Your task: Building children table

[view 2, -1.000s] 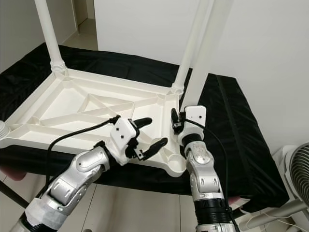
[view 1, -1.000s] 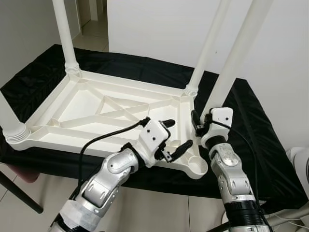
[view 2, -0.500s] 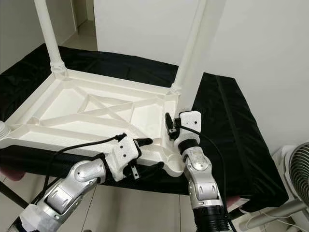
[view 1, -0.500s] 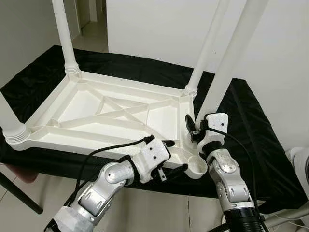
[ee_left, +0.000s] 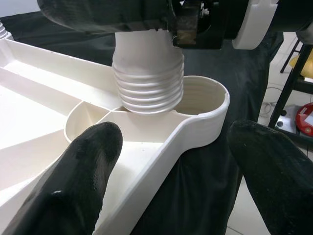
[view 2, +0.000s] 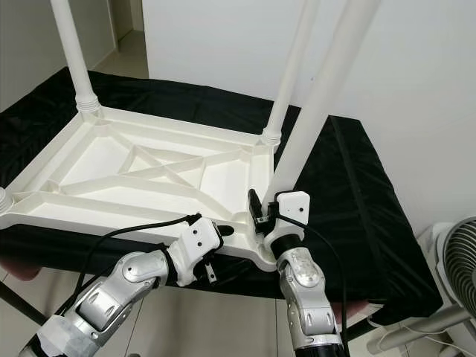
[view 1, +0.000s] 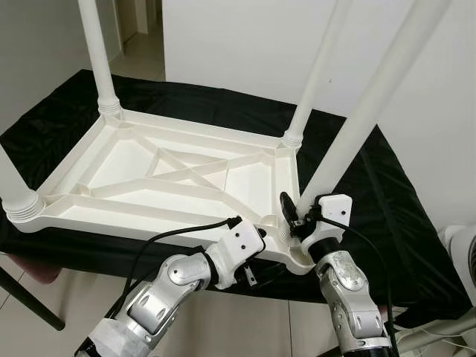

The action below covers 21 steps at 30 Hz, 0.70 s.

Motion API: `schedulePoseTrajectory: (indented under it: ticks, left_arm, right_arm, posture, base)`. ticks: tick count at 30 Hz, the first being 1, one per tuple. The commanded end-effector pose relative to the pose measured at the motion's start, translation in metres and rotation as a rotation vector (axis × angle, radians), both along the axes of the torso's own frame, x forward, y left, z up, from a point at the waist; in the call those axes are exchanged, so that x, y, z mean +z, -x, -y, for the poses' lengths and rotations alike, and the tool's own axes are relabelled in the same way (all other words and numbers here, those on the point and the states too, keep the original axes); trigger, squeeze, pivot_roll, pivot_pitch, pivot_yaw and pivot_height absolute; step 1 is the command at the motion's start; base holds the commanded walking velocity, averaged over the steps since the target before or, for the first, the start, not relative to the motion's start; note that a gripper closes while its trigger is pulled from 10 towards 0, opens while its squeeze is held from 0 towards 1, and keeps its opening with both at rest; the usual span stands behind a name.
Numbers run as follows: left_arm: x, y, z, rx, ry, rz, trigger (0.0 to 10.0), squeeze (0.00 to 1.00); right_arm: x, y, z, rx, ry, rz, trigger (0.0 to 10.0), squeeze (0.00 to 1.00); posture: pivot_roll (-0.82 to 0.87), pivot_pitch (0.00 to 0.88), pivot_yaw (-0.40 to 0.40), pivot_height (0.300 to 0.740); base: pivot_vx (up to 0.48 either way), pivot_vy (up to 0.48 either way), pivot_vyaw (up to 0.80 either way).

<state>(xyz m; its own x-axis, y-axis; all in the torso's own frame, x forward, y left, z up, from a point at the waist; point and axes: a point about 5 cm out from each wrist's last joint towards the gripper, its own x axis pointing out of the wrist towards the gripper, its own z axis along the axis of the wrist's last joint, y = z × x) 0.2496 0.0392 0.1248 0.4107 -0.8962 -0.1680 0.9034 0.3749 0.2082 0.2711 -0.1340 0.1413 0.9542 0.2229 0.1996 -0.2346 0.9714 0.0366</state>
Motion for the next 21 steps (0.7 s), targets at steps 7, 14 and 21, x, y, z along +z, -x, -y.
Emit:
schedulePoseTrajectory:
  ticks: [7, 14, 21]
  left_arm:
    - [-0.016, -0.019, -0.005, 0.134, -0.149, 0.038, 10.0, 0.00]
    - [-0.014, -0.048, -0.016, 0.324, -0.199, 0.059, 10.0, 0.00]
    - [-0.001, -0.065, -0.023, 0.425, -0.156, 0.070, 10.0, 0.00]
  right_arm:
    - [0.013, 0.001, 0.011, -0.042, -0.042, 0.071, 10.0, 0.00]
    - [0.027, -0.006, 0.019, -0.079, -0.097, 0.123, 10.0, 0.00]
    - [0.027, -0.006, 0.018, -0.081, -0.109, 0.124, 10.0, 0.00]
  posture:
    - [-0.03, 0.000, -0.111, 0.740]
    - [-0.03, 0.001, -0.105, 0.740]
    - [-0.03, 0.010, -0.099, 0.740]
  base:
    - [0.000, 0.000, 0.00]
    - [0.000, 0.000, 0.00]
    - [0.000, 0.000, 0.00]
